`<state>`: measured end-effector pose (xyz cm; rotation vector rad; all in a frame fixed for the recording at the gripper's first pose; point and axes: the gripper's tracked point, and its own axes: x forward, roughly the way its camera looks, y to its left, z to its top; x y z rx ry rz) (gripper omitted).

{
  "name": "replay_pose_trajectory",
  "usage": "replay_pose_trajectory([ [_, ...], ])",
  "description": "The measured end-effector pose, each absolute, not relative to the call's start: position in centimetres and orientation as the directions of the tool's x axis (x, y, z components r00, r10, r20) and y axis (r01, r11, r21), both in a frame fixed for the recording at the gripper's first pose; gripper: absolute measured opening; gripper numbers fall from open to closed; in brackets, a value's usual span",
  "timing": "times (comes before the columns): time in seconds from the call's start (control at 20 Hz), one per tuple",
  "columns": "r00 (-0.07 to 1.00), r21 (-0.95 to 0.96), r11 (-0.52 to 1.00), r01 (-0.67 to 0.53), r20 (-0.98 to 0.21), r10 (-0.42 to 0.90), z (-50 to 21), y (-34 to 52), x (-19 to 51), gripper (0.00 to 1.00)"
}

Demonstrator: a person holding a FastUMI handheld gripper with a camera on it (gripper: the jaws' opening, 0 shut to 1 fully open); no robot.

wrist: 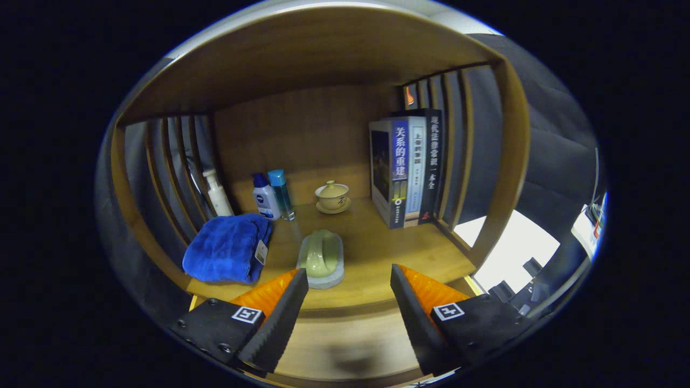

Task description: Pull open the drawer, take out the items inside it, and place them on the countertop above the cabinet.

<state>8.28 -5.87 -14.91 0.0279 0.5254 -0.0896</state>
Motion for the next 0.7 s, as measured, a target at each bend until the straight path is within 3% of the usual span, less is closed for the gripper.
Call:
replay_pose_trajectory([
  [0.4,0.955,0.001,0.997,0.073,-0.288,-0.069,-13.2,-7.2,-0.5,0.97],
  [0.7,0.974,-0.005,0.996,0.089,-0.211,-0.088,-15.0,-7.9,-6.2,0.97],
])
